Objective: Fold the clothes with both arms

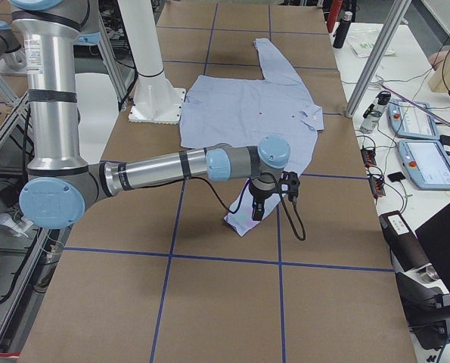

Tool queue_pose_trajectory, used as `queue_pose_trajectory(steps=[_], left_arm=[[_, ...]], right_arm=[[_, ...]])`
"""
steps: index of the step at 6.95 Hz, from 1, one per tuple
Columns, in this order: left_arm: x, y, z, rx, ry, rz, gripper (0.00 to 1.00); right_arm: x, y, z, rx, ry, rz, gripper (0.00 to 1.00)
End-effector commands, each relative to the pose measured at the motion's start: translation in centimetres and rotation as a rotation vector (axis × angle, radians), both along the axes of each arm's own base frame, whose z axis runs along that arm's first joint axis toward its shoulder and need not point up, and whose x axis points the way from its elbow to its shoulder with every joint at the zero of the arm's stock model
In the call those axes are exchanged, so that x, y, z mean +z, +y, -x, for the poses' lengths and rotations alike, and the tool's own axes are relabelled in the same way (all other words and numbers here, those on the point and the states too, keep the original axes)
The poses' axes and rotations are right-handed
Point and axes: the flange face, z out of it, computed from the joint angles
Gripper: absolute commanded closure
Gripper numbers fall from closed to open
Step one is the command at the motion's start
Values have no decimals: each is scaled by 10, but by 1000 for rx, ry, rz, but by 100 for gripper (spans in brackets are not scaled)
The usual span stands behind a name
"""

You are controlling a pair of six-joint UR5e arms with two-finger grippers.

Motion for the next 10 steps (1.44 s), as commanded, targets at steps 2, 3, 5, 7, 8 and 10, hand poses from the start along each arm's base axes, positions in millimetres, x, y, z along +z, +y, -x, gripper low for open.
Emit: queue_pose_trajectory(steps=[2,3,5,7,8,10], left_arm=[[-3,21,-1,3,4,-15,1],[-10,21,0,3,2,-27,1],[-5,25,-1,7,7,-23,1],[-6,29,-5,42,69,-21,0],[-10,27,-6,32,67,-17,0],[-10,25,-5,32,65,-22,0]], right_arm=[[6,-4,0,2,6,-7,0],[10,-1,0,1,-9,-41,0],[19,-2,2,-2,-12,-28,0],[32,0,3,-3,-7,-2,0],[33,0,3,40,-4,52,0],[56,20,0,131,2,141,3]])
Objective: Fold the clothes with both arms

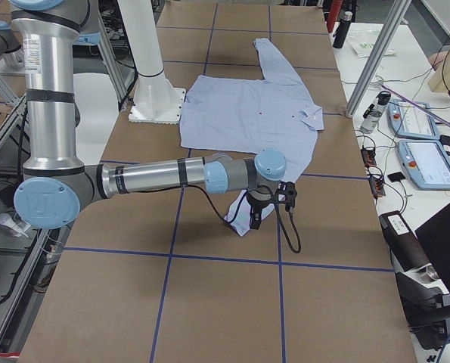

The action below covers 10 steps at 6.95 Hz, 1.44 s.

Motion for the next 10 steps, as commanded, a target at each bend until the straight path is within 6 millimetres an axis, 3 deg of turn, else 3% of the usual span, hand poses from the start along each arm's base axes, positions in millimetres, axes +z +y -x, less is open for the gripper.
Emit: queue_pose_trajectory(steps=[1,2,3,4,6,10], left_arm=[[-4,-1,0,2,1,-12,0],[-6,-1,-1,5,5,-26,0],[-7,0,-1,5,7,-43,0],[-7,0,-1,5,7,-51,0],[-8,1,-1,5,7,-52,0],[-9,0,-1,5,8,-72,0]], right_arm=[[17,13,3,122,-10,138,7],[21,16,22,178,-26,190,8],[41,15,32,206,-41,195,8],[49,17,55,222,-50,203,7],[76,31,78,232,-44,219,7],[95,28,104,189,-19,215,8]])
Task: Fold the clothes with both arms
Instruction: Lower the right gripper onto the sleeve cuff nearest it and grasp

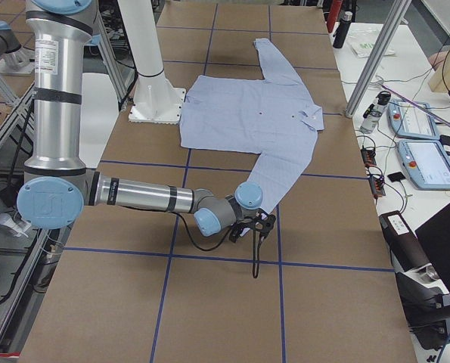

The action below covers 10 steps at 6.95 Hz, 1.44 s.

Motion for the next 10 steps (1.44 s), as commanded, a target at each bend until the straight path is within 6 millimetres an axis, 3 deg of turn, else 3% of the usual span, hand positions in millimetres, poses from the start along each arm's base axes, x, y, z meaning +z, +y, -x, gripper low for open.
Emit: queue_pose_trajectory(steps=[1,5,8,10], left_arm=[[-1,0,0,0,0,-14,0],[-1,0,0,0,0,-16,0],[-2,0,0,0,0,-17,0],[0,0,0,1,0,-14,0]], right_arm=[[6,-3,10,-16,6,0,11],[13,-18,19,-19,9,12,18],[11,-17,20,-21,4,15,19],[11,-14,22,-25,2,18,26]])
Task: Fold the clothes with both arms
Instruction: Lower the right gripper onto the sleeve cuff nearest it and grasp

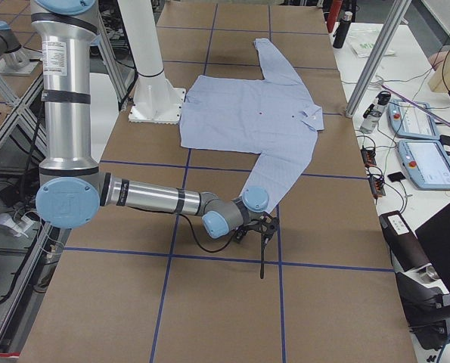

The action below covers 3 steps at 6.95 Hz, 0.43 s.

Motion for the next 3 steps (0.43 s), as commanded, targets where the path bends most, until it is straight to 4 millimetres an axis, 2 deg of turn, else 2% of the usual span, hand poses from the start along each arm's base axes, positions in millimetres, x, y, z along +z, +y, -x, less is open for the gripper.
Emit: queue_pose_trajectory(steps=[1,2,3], left_arm=[[1,0,0,0,-1,2,0],[0,0,0,0,1,0,0],[0,0,0,0,1,0,0]], right_arm=[[-2,2,4,-7,-3,0,36],[0,4,3,-7,-2,3,57],[-5,4,3,-10,-8,-4,94]])
